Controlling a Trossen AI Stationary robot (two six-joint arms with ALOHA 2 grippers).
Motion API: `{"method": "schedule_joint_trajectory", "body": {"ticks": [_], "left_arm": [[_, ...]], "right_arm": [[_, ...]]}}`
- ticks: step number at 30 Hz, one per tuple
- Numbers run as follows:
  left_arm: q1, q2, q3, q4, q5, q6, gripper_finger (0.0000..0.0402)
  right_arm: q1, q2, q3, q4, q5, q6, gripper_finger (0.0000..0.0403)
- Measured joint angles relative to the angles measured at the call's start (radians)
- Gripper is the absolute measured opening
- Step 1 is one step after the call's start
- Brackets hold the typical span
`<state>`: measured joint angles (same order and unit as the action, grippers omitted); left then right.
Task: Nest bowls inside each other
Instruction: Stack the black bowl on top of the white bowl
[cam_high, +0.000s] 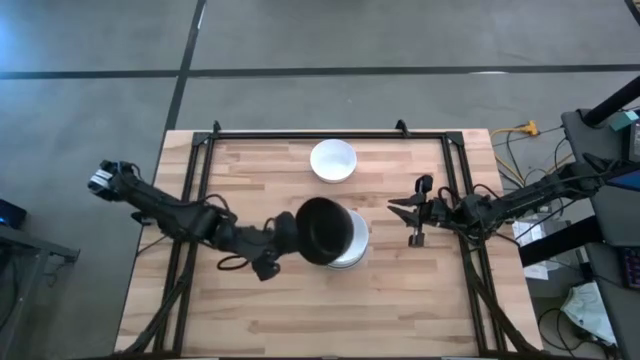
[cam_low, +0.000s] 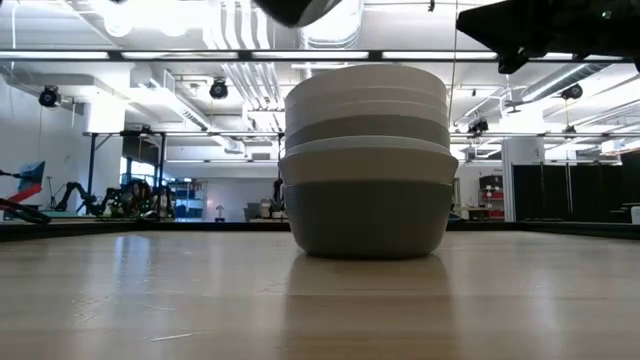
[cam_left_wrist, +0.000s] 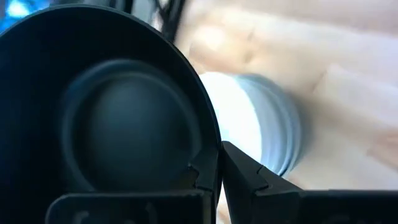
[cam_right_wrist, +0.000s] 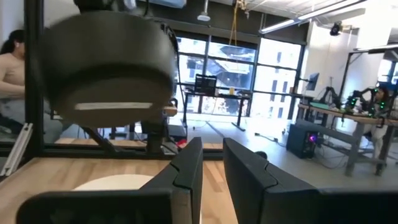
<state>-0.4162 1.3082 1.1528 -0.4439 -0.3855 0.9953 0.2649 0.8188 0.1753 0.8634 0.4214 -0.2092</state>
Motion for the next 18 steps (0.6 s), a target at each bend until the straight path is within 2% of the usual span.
{"method": "schedule_joint_trajectory", "body": {"ticks": [3, 5, 14, 18], "left_arm": [[0.038, 0.052, 0.115, -0.116, 0.130, -0.001, 0.0000], [0.068, 0.094, 0.184, -0.188, 0.179, -0.001, 0.0000], [0.172, 0.293, 0.387, -0.410, 0.336, 0.026, 0.0000], [0.206, 0.360, 0.449, -0.471, 0.355, 0.071, 0.0000]], "right_arm": [[0.000, 0.000, 0.000, -0.003, 0.001, 0.000, 0.0059], [0.000, 0.000, 0.000, -0.011, 0.001, 0.000, 0.0059], [0.000, -0.003, -0.001, -0.042, 0.002, 0.000, 0.0059], [0.000, -0.016, -0.002, -0.081, 0.031, 0.000, 0.0059]]}}
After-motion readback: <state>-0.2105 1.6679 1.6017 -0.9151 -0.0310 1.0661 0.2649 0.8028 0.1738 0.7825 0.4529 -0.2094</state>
